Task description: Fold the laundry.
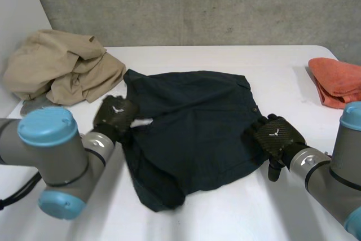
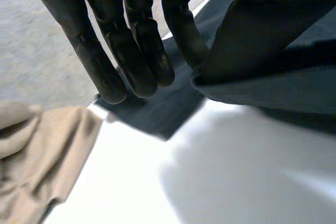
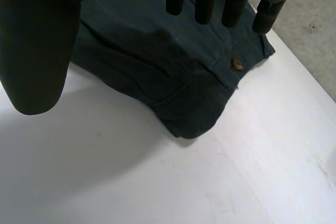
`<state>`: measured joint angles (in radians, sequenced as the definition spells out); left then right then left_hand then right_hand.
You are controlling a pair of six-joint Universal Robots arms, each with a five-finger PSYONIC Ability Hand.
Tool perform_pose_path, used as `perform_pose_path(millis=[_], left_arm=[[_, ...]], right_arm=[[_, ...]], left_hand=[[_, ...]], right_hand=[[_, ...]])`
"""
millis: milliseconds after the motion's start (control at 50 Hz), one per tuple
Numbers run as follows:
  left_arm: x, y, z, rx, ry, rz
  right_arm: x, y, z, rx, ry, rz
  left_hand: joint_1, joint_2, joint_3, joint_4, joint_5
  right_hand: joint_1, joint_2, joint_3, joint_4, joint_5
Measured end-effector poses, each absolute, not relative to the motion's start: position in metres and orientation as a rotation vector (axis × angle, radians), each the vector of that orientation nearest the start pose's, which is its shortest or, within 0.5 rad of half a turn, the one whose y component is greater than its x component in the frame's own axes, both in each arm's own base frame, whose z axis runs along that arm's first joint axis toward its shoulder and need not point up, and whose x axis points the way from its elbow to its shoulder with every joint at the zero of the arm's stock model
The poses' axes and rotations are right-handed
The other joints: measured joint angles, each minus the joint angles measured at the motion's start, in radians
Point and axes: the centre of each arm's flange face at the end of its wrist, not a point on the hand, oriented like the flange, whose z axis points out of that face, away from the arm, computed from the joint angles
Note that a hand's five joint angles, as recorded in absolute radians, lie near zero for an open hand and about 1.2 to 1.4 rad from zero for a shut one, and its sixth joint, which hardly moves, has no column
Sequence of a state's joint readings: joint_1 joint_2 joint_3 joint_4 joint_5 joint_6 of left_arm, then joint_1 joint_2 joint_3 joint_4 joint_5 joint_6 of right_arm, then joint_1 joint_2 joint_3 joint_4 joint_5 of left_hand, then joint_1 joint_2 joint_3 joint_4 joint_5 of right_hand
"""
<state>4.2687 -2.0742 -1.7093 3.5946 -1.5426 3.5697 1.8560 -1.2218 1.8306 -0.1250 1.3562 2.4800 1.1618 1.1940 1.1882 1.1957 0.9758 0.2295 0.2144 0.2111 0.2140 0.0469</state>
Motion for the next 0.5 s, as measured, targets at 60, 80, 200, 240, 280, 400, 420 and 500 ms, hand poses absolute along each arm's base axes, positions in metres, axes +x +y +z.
perform_pose_path(millis=[60, 80, 200, 240, 280, 400, 420, 500], left_arm=[[-0.262, -0.292, 0.137, 0.984, 2.187, -2.008], [-0.26, -0.295, 0.136, 0.976, 2.184, -2.004], [-0.242, -0.318, 0.129, 0.934, 2.158, -1.949], [-0.237, -0.325, 0.127, 0.928, 2.143, -1.931], [-0.234, -0.329, 0.126, 0.924, 2.133, -1.923], [-0.23, -0.339, 0.13, 0.903, 2.089, -1.949], [-0.23, -0.339, 0.131, 0.9, 2.085, -1.955], [-0.23, -0.336, 0.147, 0.879, 2.055, -1.998]], right_arm=[[0.228, -0.241, 0.145, -1.375, 2.285, -1.648], [0.228, -0.24, 0.146, -1.374, 2.282, -1.649], [0.229, -0.238, 0.149, -1.374, 2.255, -1.652], [0.229, -0.238, 0.149, -1.376, 2.247, -1.656], [0.23, -0.238, 0.15, -1.376, 2.24, -1.662], [0.23, -0.244, 0.149, -1.376, 2.214, -1.715], [0.229, -0.246, 0.149, -1.374, 2.214, -1.723], [0.223, -0.253, 0.149, -1.355, 2.219, -1.756]], left_hand=[[0.0, 0.0, 0.0, 0.0, 0.0], [0.0, 0.0, 0.0, 0.0, 0.0], [0.0, 0.0, 0.0, 0.0, 0.0], [0.0, 0.0, 0.0, 0.0, 0.0], [0.0, 0.0, 0.0, 0.001, 0.0], [-0.66, -0.649, -0.632, -0.647, -0.602], [-0.66, -0.649, -0.632, -0.647, -0.602], [-0.962, -0.97, -0.965, -0.981, -0.927]], right_hand=[[0.0, 0.0, 0.0, 0.0, 0.0], [0.0, 0.0, 0.0, 0.0, 0.0], [0.0, 0.003, 0.002, 0.002, 0.001], [0.003, 0.003, 0.002, 0.002, 0.005], [0.006, 0.014, 0.027, 0.026, 0.024], [0.157, 0.161, 0.176, 0.174, 0.174], [0.16, 0.161, 0.18, 0.179, 0.18], [0.198, 0.2, 0.217, 0.217, 0.217]])
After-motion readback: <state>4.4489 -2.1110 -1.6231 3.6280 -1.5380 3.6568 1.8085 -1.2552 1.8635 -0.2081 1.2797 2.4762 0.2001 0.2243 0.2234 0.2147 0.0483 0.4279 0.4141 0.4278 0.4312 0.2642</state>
